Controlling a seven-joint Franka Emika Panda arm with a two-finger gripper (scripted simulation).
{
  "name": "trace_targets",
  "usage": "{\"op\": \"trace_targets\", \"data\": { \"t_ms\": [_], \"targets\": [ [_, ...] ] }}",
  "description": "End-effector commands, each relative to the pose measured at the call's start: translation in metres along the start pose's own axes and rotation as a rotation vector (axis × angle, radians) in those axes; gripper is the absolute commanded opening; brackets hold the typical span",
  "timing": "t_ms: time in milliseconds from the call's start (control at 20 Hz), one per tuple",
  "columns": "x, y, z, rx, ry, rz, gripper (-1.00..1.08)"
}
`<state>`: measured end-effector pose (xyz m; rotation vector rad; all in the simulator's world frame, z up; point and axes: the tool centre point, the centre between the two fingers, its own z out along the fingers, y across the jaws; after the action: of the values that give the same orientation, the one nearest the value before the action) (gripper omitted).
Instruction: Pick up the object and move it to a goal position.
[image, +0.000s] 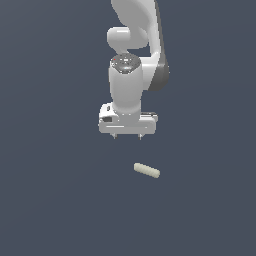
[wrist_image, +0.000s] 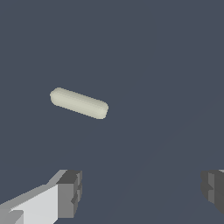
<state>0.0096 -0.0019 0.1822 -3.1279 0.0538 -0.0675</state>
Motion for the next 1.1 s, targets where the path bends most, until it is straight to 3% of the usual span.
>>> {"op": "trace_targets", "data": {
  "t_ms": [0,450,1050],
  "targets": [
    [0.0,0.0,0.0,0.0,0.0,0.0,1.0],
    [-0.001,-0.024,0.003,0.011,-0.02,-0.058,1.0],
    [0.004,-0.028,0.009,0.007,-0.022,-0.134,1.0]
  ]
}}
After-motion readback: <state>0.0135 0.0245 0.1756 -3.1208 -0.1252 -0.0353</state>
